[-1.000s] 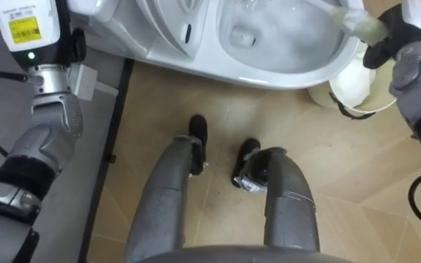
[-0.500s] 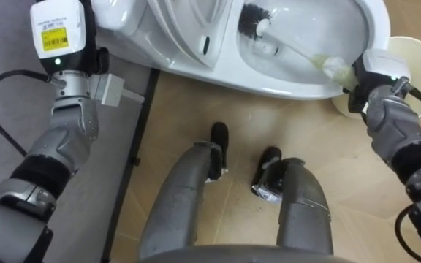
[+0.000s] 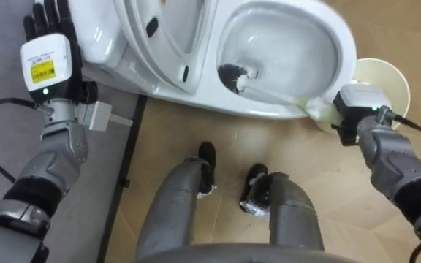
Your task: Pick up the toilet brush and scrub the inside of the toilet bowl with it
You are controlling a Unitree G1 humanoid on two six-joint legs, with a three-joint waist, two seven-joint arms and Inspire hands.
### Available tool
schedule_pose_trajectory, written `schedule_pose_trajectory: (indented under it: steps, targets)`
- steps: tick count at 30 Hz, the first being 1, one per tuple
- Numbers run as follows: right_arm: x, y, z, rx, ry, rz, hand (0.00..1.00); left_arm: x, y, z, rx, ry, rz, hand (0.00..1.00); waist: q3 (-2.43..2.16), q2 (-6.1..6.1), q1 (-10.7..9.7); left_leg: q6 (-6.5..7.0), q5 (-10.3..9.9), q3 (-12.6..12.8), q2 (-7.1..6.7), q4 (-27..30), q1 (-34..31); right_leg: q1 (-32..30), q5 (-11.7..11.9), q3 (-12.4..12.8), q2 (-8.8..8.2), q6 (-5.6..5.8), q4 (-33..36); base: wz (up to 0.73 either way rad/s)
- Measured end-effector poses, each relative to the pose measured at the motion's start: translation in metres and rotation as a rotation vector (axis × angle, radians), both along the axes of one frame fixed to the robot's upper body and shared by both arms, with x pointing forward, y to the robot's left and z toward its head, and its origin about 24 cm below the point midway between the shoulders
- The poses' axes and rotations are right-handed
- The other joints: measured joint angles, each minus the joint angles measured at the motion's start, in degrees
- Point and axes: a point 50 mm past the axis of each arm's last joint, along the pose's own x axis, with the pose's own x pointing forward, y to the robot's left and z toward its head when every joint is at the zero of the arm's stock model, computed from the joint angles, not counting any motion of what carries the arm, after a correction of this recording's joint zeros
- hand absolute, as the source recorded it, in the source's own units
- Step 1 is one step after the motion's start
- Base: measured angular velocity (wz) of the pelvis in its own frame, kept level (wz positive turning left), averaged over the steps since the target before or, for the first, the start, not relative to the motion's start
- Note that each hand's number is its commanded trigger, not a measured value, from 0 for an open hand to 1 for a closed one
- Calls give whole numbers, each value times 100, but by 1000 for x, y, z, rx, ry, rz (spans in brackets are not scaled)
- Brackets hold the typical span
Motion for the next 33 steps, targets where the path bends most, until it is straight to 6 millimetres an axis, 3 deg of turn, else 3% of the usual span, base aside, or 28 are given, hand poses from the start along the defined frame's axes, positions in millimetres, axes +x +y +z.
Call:
schedule_pose_trajectory:
  steps: [4, 6, 10, 14, 15, 19, 33]
  targets:
    - [-30, -6, -19, -17, 107, -14, 100, -20, 4, -19, 3, 109, -8, 0, -132, -193, 21, 14, -108, 1, 12, -269, 759, 865, 19, -11, 86, 116, -499, 0]
    - [-48, -11, -26, -40, 144, -22, 100, -32, 3, -29, 15, 162, -16, 0, -169, -210, 10, 31, -154, -13, 5, -439, 1144, 1296, 50, -27, 106, 183, -774, 0]
    - [-84, -12, -40, -40, 204, -39, 100, -63, 4, -47, 12, 255, -6, 0, -310, -261, -22, 56, -220, -10, -66, -909, 1909, 2142, 139, -12, 166, 340, -1432, 1]
    - [-113, -14, -48, -32, 260, -63, 100, -85, 1, -60, -7, 312, 14, 0, -325, -248, -20, 61, -273, 1, -148, -1200, 2526, 2797, 169, -8, 168, 420, -1866, 1]
    - [-121, -13, -49, -26, 270, -72, 100, -93, 2, -64, -10, 332, 20, 0, -296, -304, -41, 58, -274, 3, -171, -1314, 2718, 2975, 178, -11, 169, 438, -2004, 0]
    - [-141, -7, -58, 9, 308, -123, 100, -111, 1, -72, -46, 368, 67, 0, -309, -281, -20, 15, -316, 22, -203, -1472, 3163, 3475, 191, 4, 192, 462, -2349, -4]
    - [-160, 10, -77, 130, 372, -227, 100, -139, -2, -80, -161, 369, 217, 0, -310, -301, -38, -43, -349, -15, -205, -1676, 3751, 4080, 201, -77, 233, 447, -2566, -2]
